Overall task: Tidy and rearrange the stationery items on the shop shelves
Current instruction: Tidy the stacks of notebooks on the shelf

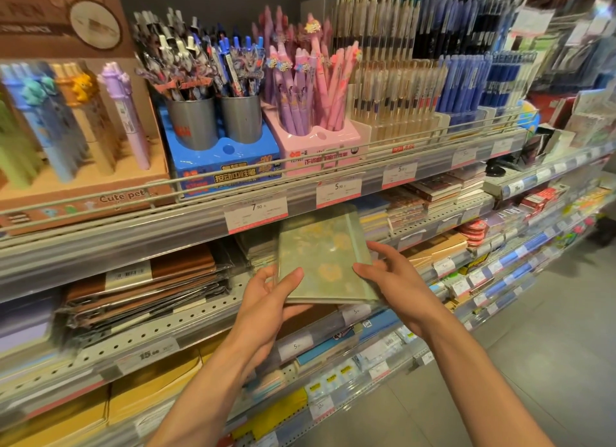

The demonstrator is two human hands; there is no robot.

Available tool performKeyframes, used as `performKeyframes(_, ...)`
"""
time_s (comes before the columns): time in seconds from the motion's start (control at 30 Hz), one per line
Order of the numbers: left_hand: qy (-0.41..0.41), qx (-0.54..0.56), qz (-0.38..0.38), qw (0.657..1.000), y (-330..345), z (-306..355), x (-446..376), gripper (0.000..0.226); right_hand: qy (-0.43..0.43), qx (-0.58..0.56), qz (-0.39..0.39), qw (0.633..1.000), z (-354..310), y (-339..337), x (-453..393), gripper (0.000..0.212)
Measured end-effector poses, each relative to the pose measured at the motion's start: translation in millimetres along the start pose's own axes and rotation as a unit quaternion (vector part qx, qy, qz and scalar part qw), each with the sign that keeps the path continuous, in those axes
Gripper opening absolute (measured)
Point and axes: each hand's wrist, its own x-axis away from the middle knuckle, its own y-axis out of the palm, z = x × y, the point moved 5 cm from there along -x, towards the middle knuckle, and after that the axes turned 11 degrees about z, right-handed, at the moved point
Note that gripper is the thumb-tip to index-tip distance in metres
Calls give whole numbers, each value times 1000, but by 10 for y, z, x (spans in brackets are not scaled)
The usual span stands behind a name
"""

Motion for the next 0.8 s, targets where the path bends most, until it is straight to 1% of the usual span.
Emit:
performKeyframes(0.1,9,24,13,1000,-42,79,-38,40,17,-41,-9,999,-68,166,-129,50)
performKeyframes(0.17,29,14,17,999,-63,152,-44,42,27,-62,-8,998,-102,277,-249,49)
performKeyframes(0.23,61,-49,28,997,-104,207,-29,45,10,-44,5,999,-151,369,-346,47)
performKeyframes(0.27,79,-91,39,992,-142,217,-24,52,0,-32,9,999,-171,404,-378,46)
performKeyframes(0.3,102,-139,52,984,-190,221,-36,65,-6,-29,10,1000,-182,424,-399,45)
performKeyframes(0.33,128,-192,63,971,-242,228,-46,81,-8,-36,9,999,-182,432,-413,45)
performKeyframes(0.37,155,-245,71,954,-279,238,-47,91,-10,-46,3,999,-183,429,-404,46)
performKeyframes(0.4,186,-286,77,937,-304,252,-45,93,-16,-51,-5,999,-178,418,-385,48)
performKeyframes(0.5,269,-375,95,882,-288,303,-33,69,-40,-46,-23,998,-122,338,-302,54)
performKeyframes(0.53,292,-399,108,862,-288,324,-32,65,-48,-48,-25,997,-98,316,-288,54)
performKeyframes(0.63,335,-453,133,816,-325,357,-64,65,-69,-44,-18,996,-90,324,-309,49)
performKeyframes(0.7,354,-477,146,791,-325,379,-106,65,-83,-41,-13,996,-140,398,-355,46)
performKeyframes(0.8,373,-512,160,757,-308,416,-120,62,-116,-20,-12,993,-215,537,-413,46)
